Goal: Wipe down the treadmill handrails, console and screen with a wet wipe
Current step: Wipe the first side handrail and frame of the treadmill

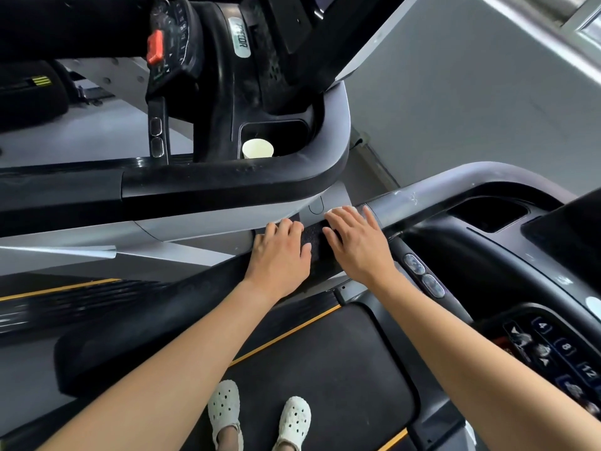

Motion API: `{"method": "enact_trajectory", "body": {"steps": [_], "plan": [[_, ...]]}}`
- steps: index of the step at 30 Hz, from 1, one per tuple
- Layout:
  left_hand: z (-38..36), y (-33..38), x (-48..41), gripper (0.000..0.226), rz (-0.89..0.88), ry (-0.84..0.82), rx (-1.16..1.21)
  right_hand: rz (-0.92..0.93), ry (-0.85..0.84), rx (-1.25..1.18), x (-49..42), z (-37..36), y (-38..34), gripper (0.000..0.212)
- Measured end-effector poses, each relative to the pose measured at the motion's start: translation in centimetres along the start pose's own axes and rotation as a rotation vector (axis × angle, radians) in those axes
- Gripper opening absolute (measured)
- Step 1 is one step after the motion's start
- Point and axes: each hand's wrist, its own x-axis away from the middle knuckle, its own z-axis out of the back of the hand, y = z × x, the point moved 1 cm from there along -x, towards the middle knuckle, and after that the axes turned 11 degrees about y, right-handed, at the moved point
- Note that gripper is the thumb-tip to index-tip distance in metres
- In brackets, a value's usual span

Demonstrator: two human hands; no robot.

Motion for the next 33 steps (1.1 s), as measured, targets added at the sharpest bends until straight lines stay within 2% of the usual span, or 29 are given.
{"method": "enact_trajectory", "body": {"steps": [4, 6, 10, 13, 17, 19, 22, 26, 28, 31, 33], "plan": [[-0.3, 0.2, 0.3, 0.043, 0.008, 0.006, -0.024, -0.204, 0.079, -0.023, 0.7, 0.1, 0.6, 0.034], [-0.4, 0.4, 0.5, 0.042, 0.017, 0.020, -0.036, -0.244, 0.100, -0.050, 1.1, -0.1, -0.6, 0.037], [-0.6, 1.0, 1.1, 0.037, 0.008, 0.070, -0.047, -0.117, 0.091, -0.131, 3.3, -0.3, -2.2, 0.042], [-0.7, 1.6, 1.3, 0.037, -0.056, 0.085, -0.052, -0.041, 0.103, -0.082, 4.3, 0.2, -0.5, 0.040], [-1.0, 2.2, 1.6, 0.043, -0.100, 0.074, -0.068, -0.301, 0.217, -0.204, 4.0, 1.2, 1.5, 0.034], [-1.1, 2.4, 1.7, 0.044, -0.091, 0.084, -0.086, -0.345, 0.291, -0.264, 3.8, 1.2, 0.4, 0.025], [-1.1, 2.9, 2.0, 0.047, -0.090, 0.088, -0.125, -0.188, 0.294, -0.320, 4.5, 0.6, -1.4, 0.019], [-1.4, 3.7, 2.5, 0.052, -0.092, 0.082, -0.193, -0.025, 0.262, -0.329, 5.3, 0.1, -0.5, 0.031], [-1.5, 3.9, 2.6, 0.054, -0.083, 0.077, -0.206, -0.089, 0.291, -0.303, 4.9, -0.1, 0.6, 0.030], [-1.8, 4.1, 2.8, 0.055, -0.066, 0.071, -0.211, -0.314, 0.344, -0.296, 4.5, -0.4, 1.0, 0.032], [-1.9, 4.2, 2.9, 0.055, -0.060, 0.068, -0.218, -0.298, 0.339, -0.297, 4.8, -0.6, -0.3, 0.033]]}}
